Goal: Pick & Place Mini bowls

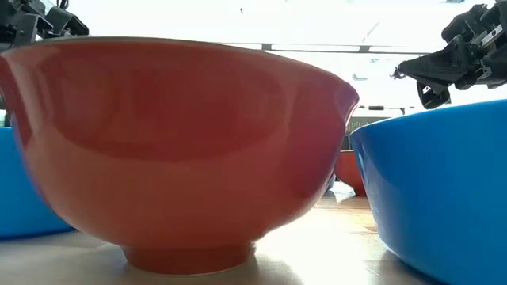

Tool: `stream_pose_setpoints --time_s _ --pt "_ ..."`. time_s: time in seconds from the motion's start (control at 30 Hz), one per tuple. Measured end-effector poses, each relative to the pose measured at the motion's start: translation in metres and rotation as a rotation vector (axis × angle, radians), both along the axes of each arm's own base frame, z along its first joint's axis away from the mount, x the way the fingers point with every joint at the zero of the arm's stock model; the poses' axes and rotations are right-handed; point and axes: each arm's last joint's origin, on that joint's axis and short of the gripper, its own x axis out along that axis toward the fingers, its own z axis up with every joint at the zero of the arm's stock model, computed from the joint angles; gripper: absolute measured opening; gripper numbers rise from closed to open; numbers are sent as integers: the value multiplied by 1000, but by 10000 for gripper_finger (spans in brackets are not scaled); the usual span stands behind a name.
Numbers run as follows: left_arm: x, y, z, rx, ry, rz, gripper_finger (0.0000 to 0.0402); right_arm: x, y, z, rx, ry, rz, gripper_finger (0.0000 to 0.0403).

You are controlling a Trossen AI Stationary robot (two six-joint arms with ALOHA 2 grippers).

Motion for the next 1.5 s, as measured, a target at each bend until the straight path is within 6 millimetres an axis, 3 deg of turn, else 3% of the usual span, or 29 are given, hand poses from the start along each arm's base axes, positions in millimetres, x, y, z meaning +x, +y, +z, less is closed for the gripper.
stream_pose_setpoints --time_s 0.83,1.03,1.5 --pt "0 0 0 0 0 0 232 0 0 0 -7 0 0 0" --pt "0 0 0 0 0 0 232 0 0 0 -308 21 -13 0" --pt "0 0 0 0 0 0 232 0 0 0 -334 23 -19 0"
